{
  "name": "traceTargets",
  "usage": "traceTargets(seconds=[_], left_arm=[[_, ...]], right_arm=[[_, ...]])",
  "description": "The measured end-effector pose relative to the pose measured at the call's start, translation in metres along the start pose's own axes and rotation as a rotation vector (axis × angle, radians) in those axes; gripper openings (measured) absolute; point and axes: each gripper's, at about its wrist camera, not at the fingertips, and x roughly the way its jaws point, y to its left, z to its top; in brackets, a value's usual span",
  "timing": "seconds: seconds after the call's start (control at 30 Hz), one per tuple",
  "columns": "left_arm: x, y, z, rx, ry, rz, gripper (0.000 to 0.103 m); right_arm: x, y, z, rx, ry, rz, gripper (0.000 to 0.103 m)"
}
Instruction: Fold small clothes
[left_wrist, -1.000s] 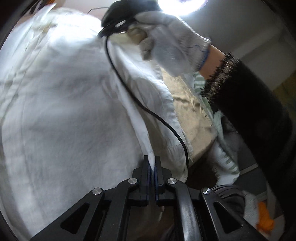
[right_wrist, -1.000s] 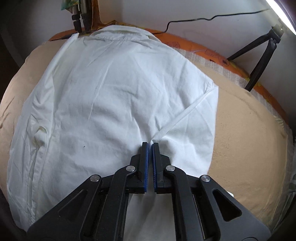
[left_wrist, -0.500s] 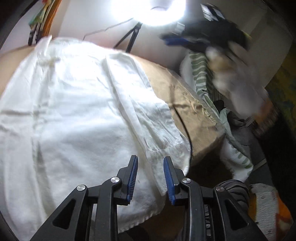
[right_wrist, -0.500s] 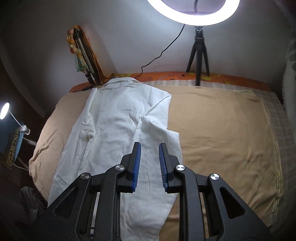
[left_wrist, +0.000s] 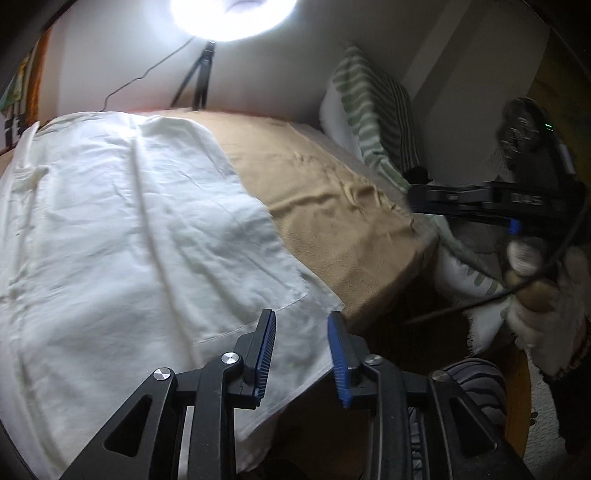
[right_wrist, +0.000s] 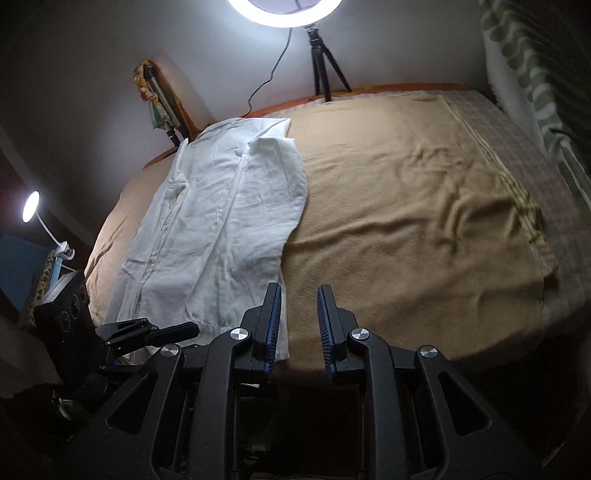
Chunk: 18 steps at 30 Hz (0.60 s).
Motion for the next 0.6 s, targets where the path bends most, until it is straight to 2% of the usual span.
traceTargets(seconds=[0.03,0.1,0.17,0.23,0.37,0.47,0.53,0.6], left_arm=[[0.006,-0.005,0.003,0.003,0.004,0.011,0.036],[0.016,-0.015,0.007,0.004,0.011,0.028,0.054],[0.032,-0.028,0.013,0.016,0.035,0.047,0.066],[0.046,-0.037,0.014,0.028,0.065,0.071,0.068],[0.070,-0.047,0.012,0.065,0.097,0.166,0.067],[0.077,-0.054,0.007,0.122,0.077,0.230,0.065],[0.080,-0.058,0.004,0.176,0.061,0.278,0.057],[0.082,-0.059,0.001,0.225,0.039,0.322,0.034]], right_arm=[[-0.009,-0.008,-0.004,0.020,-0.020,-0.003,0.020],[-0.027,-0.020,-0.011,0.051,-0.055,-0.008,0.023],[-0.038,-0.029,-0.014,0.068,-0.073,-0.014,0.023],[-0.044,-0.036,-0.016,0.071,-0.081,-0.023,0.023],[-0.046,-0.043,-0.019,0.067,-0.083,-0.034,0.023],[-0.042,-0.047,-0.019,0.073,-0.083,-0.024,0.023],[-0.038,-0.050,-0.017,0.076,-0.083,-0.019,0.023],[-0.034,-0.050,-0.013,0.075,-0.083,-0.010,0.023]])
